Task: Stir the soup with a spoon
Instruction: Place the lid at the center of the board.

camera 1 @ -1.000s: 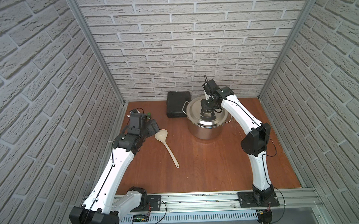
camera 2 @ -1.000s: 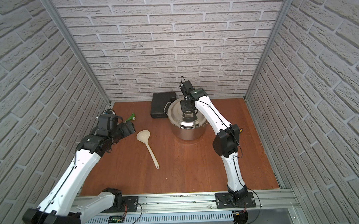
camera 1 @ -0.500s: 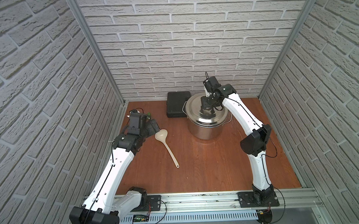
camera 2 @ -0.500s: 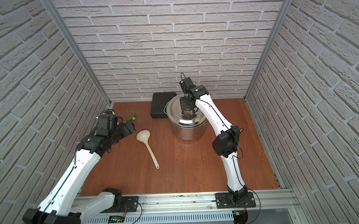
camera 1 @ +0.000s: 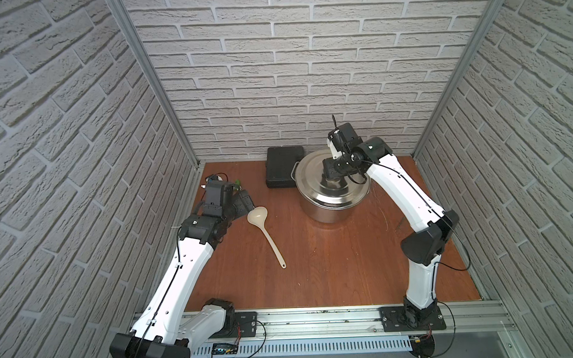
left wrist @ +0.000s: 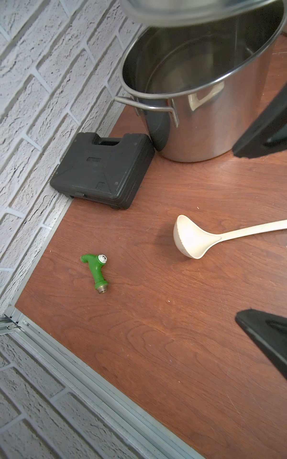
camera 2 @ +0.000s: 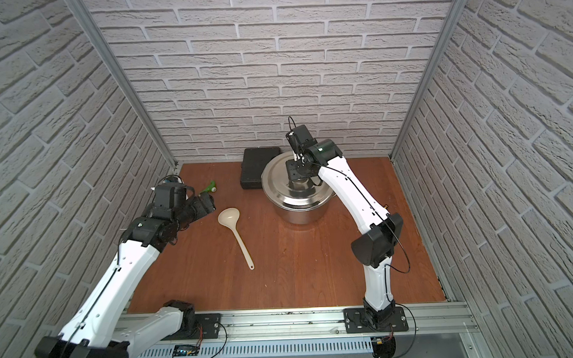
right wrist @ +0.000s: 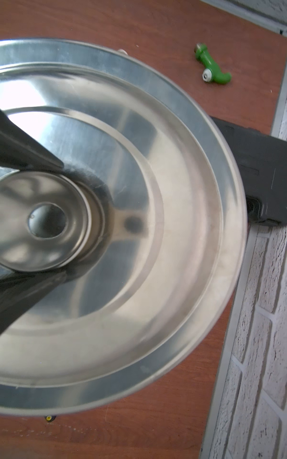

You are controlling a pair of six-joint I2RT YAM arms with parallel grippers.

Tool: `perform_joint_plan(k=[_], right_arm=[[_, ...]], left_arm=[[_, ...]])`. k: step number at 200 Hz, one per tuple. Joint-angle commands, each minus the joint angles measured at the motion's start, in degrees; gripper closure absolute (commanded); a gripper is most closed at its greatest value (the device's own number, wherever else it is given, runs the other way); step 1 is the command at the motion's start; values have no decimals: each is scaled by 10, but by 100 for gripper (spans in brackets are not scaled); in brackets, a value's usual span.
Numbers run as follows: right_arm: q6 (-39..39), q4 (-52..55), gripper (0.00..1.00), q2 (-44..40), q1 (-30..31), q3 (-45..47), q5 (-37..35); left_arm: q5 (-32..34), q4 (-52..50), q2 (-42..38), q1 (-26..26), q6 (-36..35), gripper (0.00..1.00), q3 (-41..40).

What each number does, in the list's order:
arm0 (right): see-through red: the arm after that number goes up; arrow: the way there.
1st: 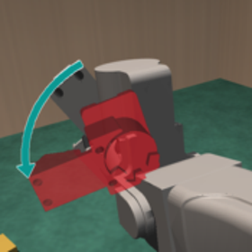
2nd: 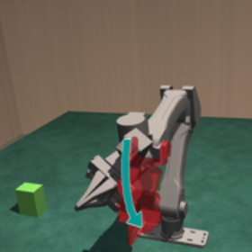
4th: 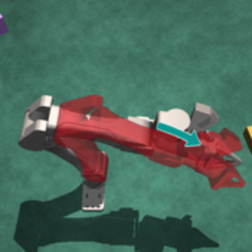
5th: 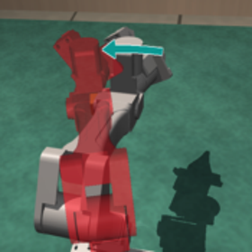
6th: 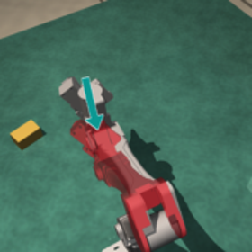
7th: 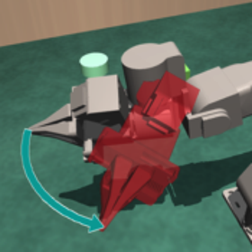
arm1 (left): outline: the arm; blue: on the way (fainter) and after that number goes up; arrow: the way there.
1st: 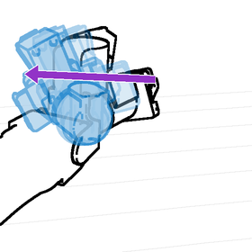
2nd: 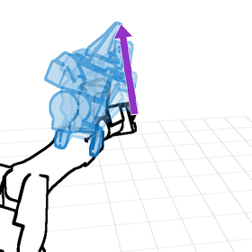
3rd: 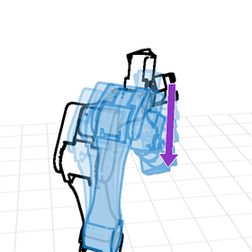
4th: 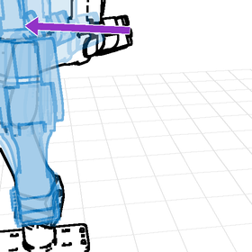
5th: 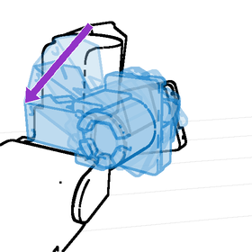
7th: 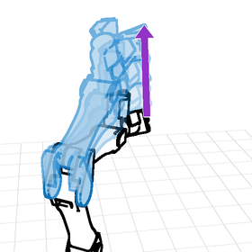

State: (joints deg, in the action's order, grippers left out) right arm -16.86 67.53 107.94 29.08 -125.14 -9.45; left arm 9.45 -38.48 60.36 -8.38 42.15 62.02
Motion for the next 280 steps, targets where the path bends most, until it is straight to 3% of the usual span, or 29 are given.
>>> perform_joint_plan(k=[1,71,119,157,196,280], right_arm=[[1,-38,97,-90,37,53,-9],[-30,-144,98,-300,197,376,23],[-91,-214,97,-362,265,560,2],[-106,-311,97,-348,272,672,-29],[-92,-393,97,-292,273,715,-70],[-98,-512,97,-209,273,777,-47]], left_arm=[[6,29,-9,5,0,2,6],[10,58,-33,10,18,2,-2],[-3,58,-52,11,29,2,-20],[-25,41,-56,10,42,2,-25],[-42,29,-74,10,55,1,-43],[-60,9,-133,8,100,2,-118]])
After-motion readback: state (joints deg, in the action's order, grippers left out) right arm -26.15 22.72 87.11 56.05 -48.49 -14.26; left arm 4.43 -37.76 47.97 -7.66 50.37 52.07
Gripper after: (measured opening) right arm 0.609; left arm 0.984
